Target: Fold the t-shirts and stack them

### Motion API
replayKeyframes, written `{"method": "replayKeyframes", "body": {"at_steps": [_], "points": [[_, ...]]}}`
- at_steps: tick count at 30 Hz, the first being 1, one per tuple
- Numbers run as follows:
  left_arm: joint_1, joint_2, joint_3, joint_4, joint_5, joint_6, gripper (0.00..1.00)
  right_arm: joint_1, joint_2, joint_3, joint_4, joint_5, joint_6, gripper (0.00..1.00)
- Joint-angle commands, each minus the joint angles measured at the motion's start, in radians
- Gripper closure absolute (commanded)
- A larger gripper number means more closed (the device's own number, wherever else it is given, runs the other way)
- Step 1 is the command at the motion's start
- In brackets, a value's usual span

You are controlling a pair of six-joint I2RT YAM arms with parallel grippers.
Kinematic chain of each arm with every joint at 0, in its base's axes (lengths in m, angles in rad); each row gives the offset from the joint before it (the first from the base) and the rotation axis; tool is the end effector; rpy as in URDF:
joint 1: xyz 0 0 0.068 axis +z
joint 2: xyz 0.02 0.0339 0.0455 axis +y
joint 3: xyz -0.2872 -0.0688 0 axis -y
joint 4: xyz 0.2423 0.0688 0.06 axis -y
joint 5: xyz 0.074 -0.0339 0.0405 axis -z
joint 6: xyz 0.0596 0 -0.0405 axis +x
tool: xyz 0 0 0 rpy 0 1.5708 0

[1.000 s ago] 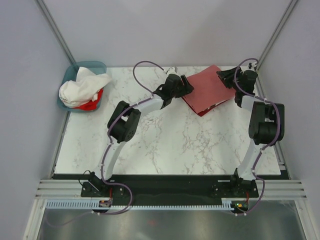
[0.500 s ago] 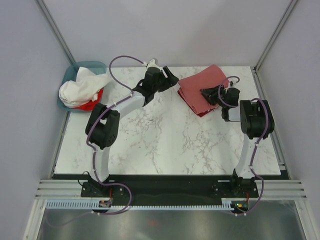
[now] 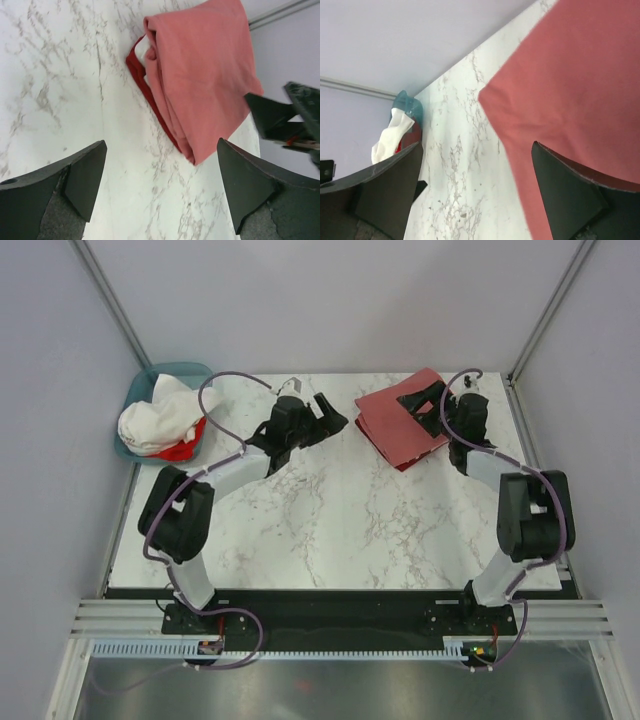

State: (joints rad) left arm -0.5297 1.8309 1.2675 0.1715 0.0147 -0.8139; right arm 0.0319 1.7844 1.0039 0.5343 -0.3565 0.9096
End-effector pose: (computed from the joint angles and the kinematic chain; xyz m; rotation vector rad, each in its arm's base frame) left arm 0.3915 -0.2303 0.2613 -0.2835 2.0533 -0.8747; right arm 0.4203 0.0342 0.2347 0.5647 1.8303 0.9754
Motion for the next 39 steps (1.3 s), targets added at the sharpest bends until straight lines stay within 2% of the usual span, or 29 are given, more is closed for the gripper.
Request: {"method": "replayKeyframes", "body": {"at_steps": [1,3,6,7,11,13,14,17,20,21,23,27,31,39], "points": [[0.0,-0.131,-0.127,0.066,0.002,-0.016,0.0,0.031,-0.158,-0.05,-0.221,0.092,-0.176,0.02],[0.0,-0.201,-0.204,0.056,0.002,-0.018,0.0,0.066,-0.249,-0.067,-0.334,0.128,-0.222,0.02],[0.0,-0.322,-0.275,-0.035,-0.01,0.01,0.0,0.144,-0.371,-0.091,-0.469,0.266,-0.317,0.02],[-0.001,-0.353,-0.29,-0.07,-0.007,0.036,0.0,0.166,-0.399,-0.105,-0.499,0.328,-0.331,0.02],[-0.003,-0.522,-0.356,-0.197,-0.01,0.117,0.0,0.285,-0.538,-0.157,-0.579,0.421,-0.4,0.02],[-0.004,-0.614,-0.396,-0.246,-0.056,0.157,0.0,0.335,-0.571,-0.178,-0.634,0.453,-0.408,0.02],[-0.007,-0.643,-0.411,-0.274,-0.065,0.166,0.0,0.4,-0.607,-0.195,-0.637,0.474,-0.416,0.02],[-0.012,-0.761,-0.509,-0.276,-0.097,0.209,0.0,0.537,-0.681,-0.266,-0.599,0.56,-0.446,0.02],[-0.019,-0.859,-0.626,-0.23,-0.182,0.225,0.0,0.582,-0.72,-0.375,-0.447,0.574,-0.449,0.02],[-0.019,-0.88,-0.716,-0.13,-0.185,0.24,0.01,0.582,-0.723,-0.434,-0.365,0.576,-0.439,0.02],[-0.019,-0.932,-0.852,0.004,-0.188,0.317,0.01,0.582,-0.711,-0.446,-0.326,0.582,-0.43,0.02],[-0.024,-0.989,-0.809,-0.003,-0.15,0.364,0.03,0.582,-0.645,-0.436,-0.303,0.602,-0.437,0.02],[-0.024,-0.995,-0.829,-0.004,-0.203,0.36,0.02,0.583,-0.551,-0.409,-0.307,0.603,-0.446,0.02],[-0.026,-0.989,-0.823,-0.02,-0.193,0.352,0.03,0.582,-0.537,-0.416,-0.28,0.579,-0.46,0.02]]}}
